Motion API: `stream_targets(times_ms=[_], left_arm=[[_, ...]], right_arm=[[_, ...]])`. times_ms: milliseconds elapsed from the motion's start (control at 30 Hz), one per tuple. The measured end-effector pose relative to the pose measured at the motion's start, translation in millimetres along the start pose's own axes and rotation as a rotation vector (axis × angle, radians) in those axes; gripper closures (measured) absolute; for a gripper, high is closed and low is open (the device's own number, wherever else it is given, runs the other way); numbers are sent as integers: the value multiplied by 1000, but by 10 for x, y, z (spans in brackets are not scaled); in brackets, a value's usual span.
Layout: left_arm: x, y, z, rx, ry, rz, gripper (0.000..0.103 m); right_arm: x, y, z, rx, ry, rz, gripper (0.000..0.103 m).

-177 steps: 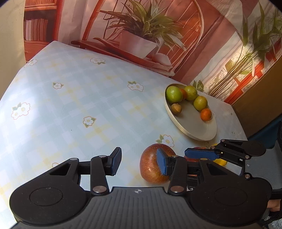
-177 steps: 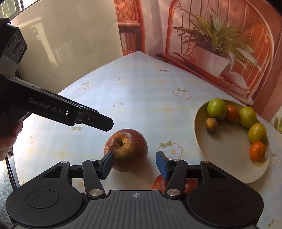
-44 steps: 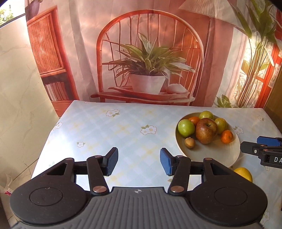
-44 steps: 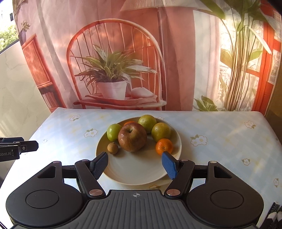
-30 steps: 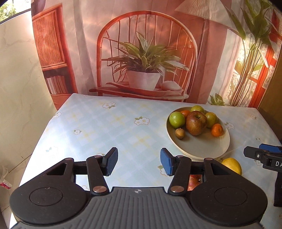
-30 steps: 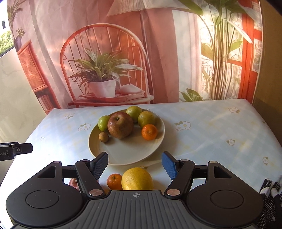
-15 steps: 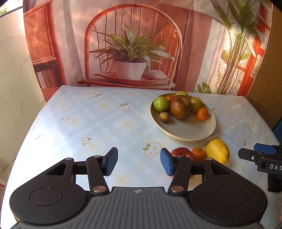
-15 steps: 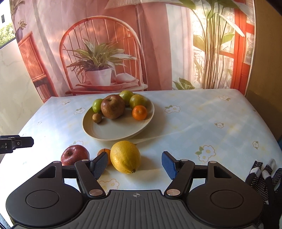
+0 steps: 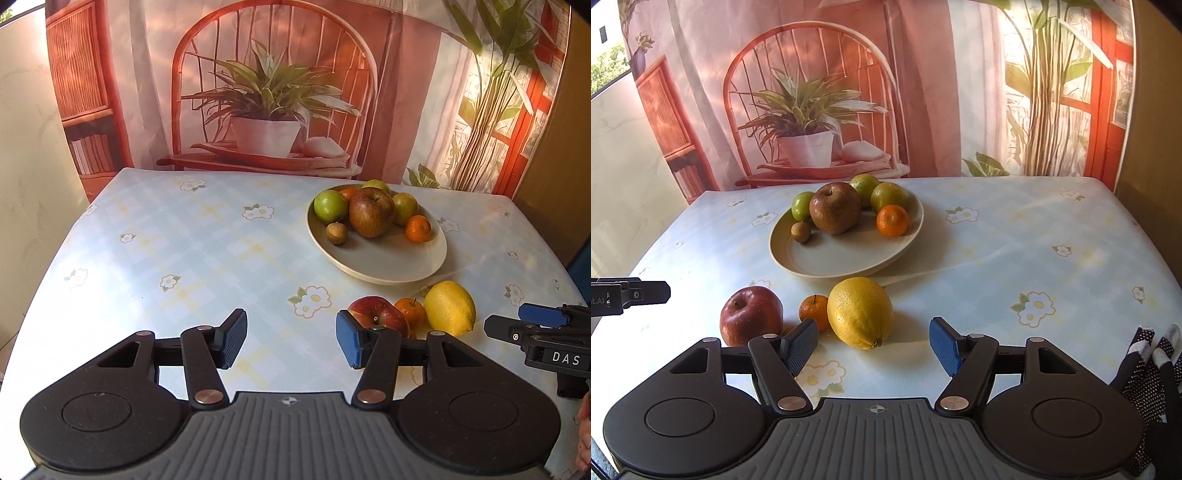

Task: Organize fruits
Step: 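Withdraw both open grippers from the plate toward the loose fruit on the cloth, then close the right gripper on the yellow lemon while the left gripper clamps it too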

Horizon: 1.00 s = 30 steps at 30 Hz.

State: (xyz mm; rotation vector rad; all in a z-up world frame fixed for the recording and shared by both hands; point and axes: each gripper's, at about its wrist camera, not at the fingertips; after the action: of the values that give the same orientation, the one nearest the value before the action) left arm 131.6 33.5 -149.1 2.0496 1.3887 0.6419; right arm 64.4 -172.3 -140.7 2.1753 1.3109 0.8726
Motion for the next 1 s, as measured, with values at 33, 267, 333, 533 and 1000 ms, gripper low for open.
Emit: stream_targets(times_ms=[33,267,333,533,1000], left_arm=[[-5,6,7,3,-3,-1,47],[-46,11,39,8,-8,8,47],[-56,20,56,11,-8,8,47],[-85,67,105,15,-6,14,47],[-116,328,318,23,-55,6,48]], right_arm=[[-4,-3,9,2,-1,-3,40],[-25,-13,71,5,-11,-49,40],[-36,-10,100,6,-11,-59,40],[-72,22,219,17,5,-92,40],[32,128,540,74,75,-188,46]])
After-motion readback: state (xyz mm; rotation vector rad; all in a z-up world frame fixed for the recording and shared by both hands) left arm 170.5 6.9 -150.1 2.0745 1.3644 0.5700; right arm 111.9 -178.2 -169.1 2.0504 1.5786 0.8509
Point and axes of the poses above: each gripper's, at about its wrist camera, not at the fingertips, and z roughly the way its jaws point, x to its left, y to its top, and after that the axes turned 9 degrees about z, right-handed
